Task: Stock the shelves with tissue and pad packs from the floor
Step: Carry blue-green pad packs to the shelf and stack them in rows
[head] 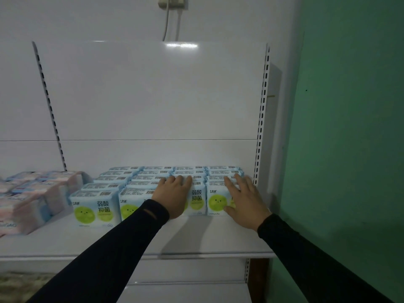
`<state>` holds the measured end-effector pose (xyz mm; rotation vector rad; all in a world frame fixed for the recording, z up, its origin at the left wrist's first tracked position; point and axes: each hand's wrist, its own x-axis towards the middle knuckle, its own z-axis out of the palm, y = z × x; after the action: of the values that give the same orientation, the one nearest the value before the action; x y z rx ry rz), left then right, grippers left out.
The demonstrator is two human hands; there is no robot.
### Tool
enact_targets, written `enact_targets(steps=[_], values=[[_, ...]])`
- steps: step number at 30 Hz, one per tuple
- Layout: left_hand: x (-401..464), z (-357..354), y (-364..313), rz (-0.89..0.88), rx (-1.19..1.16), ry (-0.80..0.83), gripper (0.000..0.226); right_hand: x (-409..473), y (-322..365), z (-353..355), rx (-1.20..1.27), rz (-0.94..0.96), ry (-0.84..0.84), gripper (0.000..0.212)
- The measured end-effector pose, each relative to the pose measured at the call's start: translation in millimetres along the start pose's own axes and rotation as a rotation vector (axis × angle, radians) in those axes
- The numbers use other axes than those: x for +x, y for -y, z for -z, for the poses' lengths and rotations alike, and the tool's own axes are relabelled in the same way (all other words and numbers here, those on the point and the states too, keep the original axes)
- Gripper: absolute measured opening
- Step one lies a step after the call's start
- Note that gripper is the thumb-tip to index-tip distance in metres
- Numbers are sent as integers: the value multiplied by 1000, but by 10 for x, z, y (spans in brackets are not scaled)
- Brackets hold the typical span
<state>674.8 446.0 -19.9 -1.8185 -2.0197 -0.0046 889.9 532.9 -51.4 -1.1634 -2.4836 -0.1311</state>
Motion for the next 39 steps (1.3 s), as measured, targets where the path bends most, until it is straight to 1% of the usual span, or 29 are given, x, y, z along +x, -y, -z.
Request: enact_targets(steps=[3,6,9,13,16,20,23,26,29,30,33,36,39], values=[[-53,69,-25,9,-32,-25,70,-32,-43,48,55,8,-25,77],[-150,171,-93,-1,-107,-97,66,-113,-89,118,100,30,-78,72],[-278,260,-226,-25,-249,-174,61,-258,-138,207,151,46,-132,67],[-460,299,-519,-33,-505,-250,56,-566,-282,356,189,82,-201,63],[-553,270,-797,-69,-638,-296,54,-904,-448,454,137,33,-240,60],[-633,267,-1201,-210,-763,-343,48,-1592,-652,563,40,-91,-340,58],[-699,240,-1569,-385,-854,-328,48,-2324,-738,684,-101,-256,-355,56],[-856,123,-1994,-570,-937,-297,44,-3211,-615,873,-257,-459,-342,56],[-1148,-72,-2535,-777,-996,-144,47,-4138,-271,1049,-377,-697,-283,58],[-1221,-130,-2652,-819,-997,-94,50,-4330,-174,1073,-400,-736,-274,58],[-1735,-196,-3258,-1011,-1016,46,58,-5199,272,1169,-446,-940,-242,57],[-2440,-15,-3846,-1234,-977,172,64,-6093,748,1302,-510,-1170,-253,56],[-3097,177,-4342,-1429,-915,208,68,-6845,1142,1374,-528,-1331,-272,55]])
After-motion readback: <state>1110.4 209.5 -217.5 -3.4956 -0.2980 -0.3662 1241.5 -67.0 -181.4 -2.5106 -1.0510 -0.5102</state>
